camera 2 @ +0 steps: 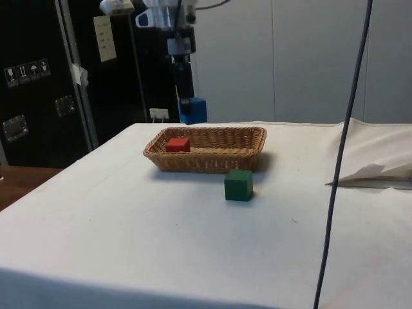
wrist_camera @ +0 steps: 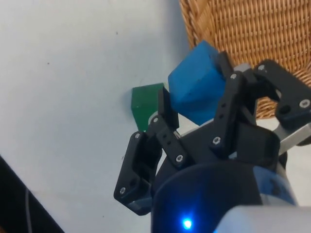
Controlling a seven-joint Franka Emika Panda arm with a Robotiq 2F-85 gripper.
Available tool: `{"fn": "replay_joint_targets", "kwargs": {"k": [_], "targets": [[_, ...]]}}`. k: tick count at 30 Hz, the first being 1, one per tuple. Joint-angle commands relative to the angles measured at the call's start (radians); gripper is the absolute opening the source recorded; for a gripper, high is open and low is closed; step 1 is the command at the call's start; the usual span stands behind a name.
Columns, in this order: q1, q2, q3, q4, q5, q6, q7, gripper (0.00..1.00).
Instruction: Pick up exactly two blocks and place them into the basket.
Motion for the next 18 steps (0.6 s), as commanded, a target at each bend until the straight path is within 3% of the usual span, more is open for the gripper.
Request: {"fn": "replay_joint_targets", "kwargs": {"k": [1, 7, 8, 15, 16, 17, 18], "targets": [[-0.003, 0.008, -0.002, -0.014, 0.007, 0.027, -0.001, 0.10], [-0.007, 0.034, -0.012, -0.055, 0.019, 0.088, -0.001, 0.10], [-0.004, 0.032, -0.013, -0.049, 0.013, 0.073, 0.001, 0.10], [-0.016, 0.077, -0.031, -0.081, 0.033, 0.149, -0.013, 0.10], [-0.009, 0.077, -0.035, -0.078, 0.020, 0.139, -0.002, 0.10], [-0.017, 0.083, -0.034, -0.081, 0.036, 0.155, -0.015, 0.10], [-0.017, 0.089, -0.037, -0.082, 0.039, 0.160, -0.017, 0.10]]}}
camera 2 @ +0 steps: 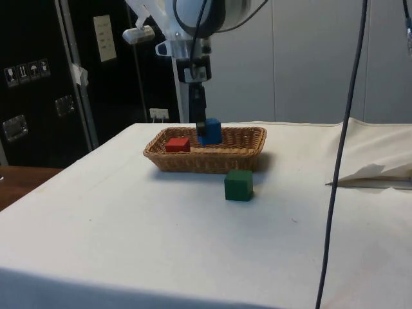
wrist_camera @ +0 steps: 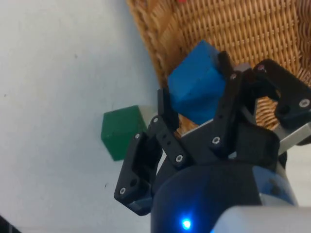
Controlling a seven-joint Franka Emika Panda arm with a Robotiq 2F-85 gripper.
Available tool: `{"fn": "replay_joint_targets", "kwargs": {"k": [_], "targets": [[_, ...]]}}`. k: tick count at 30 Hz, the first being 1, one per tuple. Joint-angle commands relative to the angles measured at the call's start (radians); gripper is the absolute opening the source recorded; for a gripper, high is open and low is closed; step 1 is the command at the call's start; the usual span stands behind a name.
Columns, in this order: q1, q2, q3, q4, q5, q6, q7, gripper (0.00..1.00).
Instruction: Pick up exactly two blocks and place them into the basket.
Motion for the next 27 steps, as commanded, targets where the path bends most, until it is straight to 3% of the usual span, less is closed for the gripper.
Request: {"fn": "replay_joint_targets", "kwargs": {"k": [1, 6, 7, 8, 13, 14, 15, 16, 22, 23, 24, 27], "targets": [[-0.009, 0.006, 0.002, -0.005, 0.016, 0.017, -0.016, 0.10], [-0.014, 0.041, -0.014, -0.005, 0.040, 0.044, -0.040, 0.10], [-0.005, 0.044, -0.023, -0.001, 0.029, 0.034, -0.029, 0.10], [-0.015, 0.048, -0.018, -0.004, 0.044, 0.048, -0.044, 0.10], [-0.025, 0.095, -0.037, 0.002, 0.083, 0.078, -0.085, 0.10], [-0.025, 0.102, -0.040, 0.003, 0.088, 0.081, -0.090, 0.10], [-0.015, 0.098, -0.048, 0.001, 0.074, 0.073, -0.077, 0.10], [-0.021, 0.110, -0.045, 0.000, 0.099, 0.091, -0.091, 0.10], [-0.021, 0.113, -0.049, -0.013, 0.119, 0.102, -0.090, 0.10], [-0.017, 0.121, -0.052, -0.005, 0.110, 0.091, -0.084, 0.12], [-0.021, 0.112, -0.049, -0.014, 0.121, 0.102, -0.090, 0.12], [-0.021, 0.111, -0.051, -0.017, 0.128, 0.102, -0.091, 0.41]]}}
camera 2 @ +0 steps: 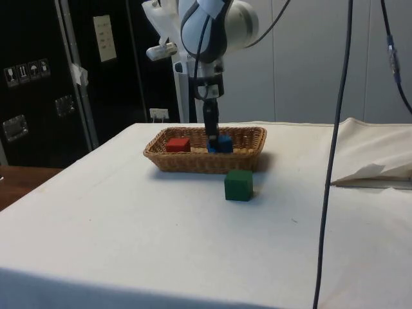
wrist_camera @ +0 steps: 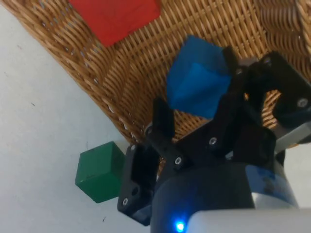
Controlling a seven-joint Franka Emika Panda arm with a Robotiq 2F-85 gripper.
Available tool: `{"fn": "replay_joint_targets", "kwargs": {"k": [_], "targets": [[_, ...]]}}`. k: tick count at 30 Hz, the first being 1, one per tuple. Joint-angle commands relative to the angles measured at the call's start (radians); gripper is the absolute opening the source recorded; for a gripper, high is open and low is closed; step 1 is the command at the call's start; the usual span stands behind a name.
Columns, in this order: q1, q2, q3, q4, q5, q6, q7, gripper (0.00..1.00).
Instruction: Pick up exactly two blocks and place them into the basket.
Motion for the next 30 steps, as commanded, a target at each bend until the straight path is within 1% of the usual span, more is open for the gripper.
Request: {"fn": "replay_joint_targets", "kwargs": {"k": [1, 2, 5, 6, 7, 13, 14, 15, 16, 20, 23, 24, 25, 28, 29, 30], "targets": [[-0.003, -0.008, 0.003, -0.008, 0.009, 0.011, -0.006, 0.50], [-0.003, -0.008, 0.003, -0.009, 0.010, 0.011, -0.007, 0.69], [-0.003, -0.009, 0.002, -0.010, 0.011, 0.011, -0.007, 0.97], [0.000, -0.002, -0.002, -0.003, 0.003, 0.000, 0.000, 1.00], [-0.003, -0.009, 0.002, -0.011, 0.012, 0.011, -0.007, 1.00], [-0.003, -0.009, 0.001, -0.011, 0.013, 0.011, -0.007, 1.00], [0.002, -0.017, -0.004, -0.011, 0.006, 0.004, 0.003, 1.00], [0.000, -0.002, -0.003, -0.004, 0.004, 0.000, 0.001, 1.00], [0.006, -0.024, -0.009, -0.012, 0.001, -0.001, 0.011, 1.00], [0.017, -0.065, -0.016, -0.022, -0.016, -0.015, 0.044, 1.00], [0.020, -0.096, -0.016, -0.031, -0.027, -0.024, 0.064, 1.00], [0.009, -0.091, -0.004, -0.028, -0.007, -0.022, 0.042, 1.00], [0.021, -0.105, -0.015, -0.034, -0.032, -0.027, 0.071, 1.00], [0.023, -0.137, -0.011, -0.042, -0.050, -0.037, 0.098, 1.00], [0.025, -0.158, -0.008, -0.045, -0.063, -0.046, 0.117, 1.00], [0.027, -0.167, -0.006, -0.047, -0.067, -0.048, 0.124, 1.00]]}}
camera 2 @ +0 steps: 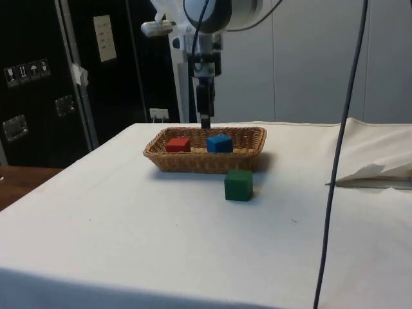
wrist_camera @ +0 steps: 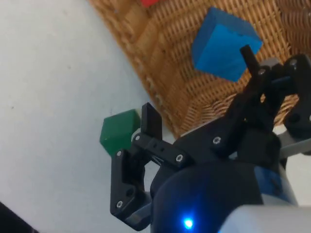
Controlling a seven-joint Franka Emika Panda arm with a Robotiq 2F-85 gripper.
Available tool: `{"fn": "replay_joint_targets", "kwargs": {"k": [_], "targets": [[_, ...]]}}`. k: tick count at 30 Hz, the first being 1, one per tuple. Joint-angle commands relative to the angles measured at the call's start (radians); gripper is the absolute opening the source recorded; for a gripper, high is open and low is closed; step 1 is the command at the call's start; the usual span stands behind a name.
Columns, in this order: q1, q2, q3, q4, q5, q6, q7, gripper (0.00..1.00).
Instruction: Pick up exactly two blocks and place them into the basket.
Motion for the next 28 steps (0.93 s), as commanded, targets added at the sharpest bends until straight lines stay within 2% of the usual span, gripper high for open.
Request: {"fn": "replay_joint_targets", "kwargs": {"k": [1, 2, 3, 5, 11, 12, 13, 14, 19, 20, 21, 27, 28], "targets": [[0.011, -0.014, -0.006, -0.005, -0.024, -0.004, 0.029, 1.00], [0.002, -0.009, 0.002, -0.002, -0.004, -0.003, 0.008, 1.00], [0.012, -0.023, -0.003, -0.006, -0.029, -0.008, 0.037, 1.00], [0.016, -0.040, 0.003, -0.007, -0.039, -0.016, 0.056, 1.00], [0.022, -0.079, 0.035, -0.011, -0.064, -0.037, 0.113, 1.00], [0.015, -0.083, 0.046, -0.011, -0.049, -0.037, 0.102, 1.00], [0.023, -0.086, 0.046, -0.012, -0.069, -0.040, 0.127, 1.00], [0.023, -0.086, 0.046, -0.012, -0.069, -0.040, 0.127, 1.00], [0.028, -0.097, 0.085, -0.012, -0.072, -0.041, 0.168, 1.00], [0.019, -0.094, 0.085, -0.011, -0.054, -0.038, 0.143, 1.00], [0.028, -0.097, 0.098, -0.011, -0.072, -0.040, 0.180, 1.00], [0.027, -0.084, 0.145, 0.003, -0.065, -0.037, 0.216, 1.00], [0.021, -0.097, 0.139, -0.009, -0.054, -0.038, 0.193, 1.00]]}}
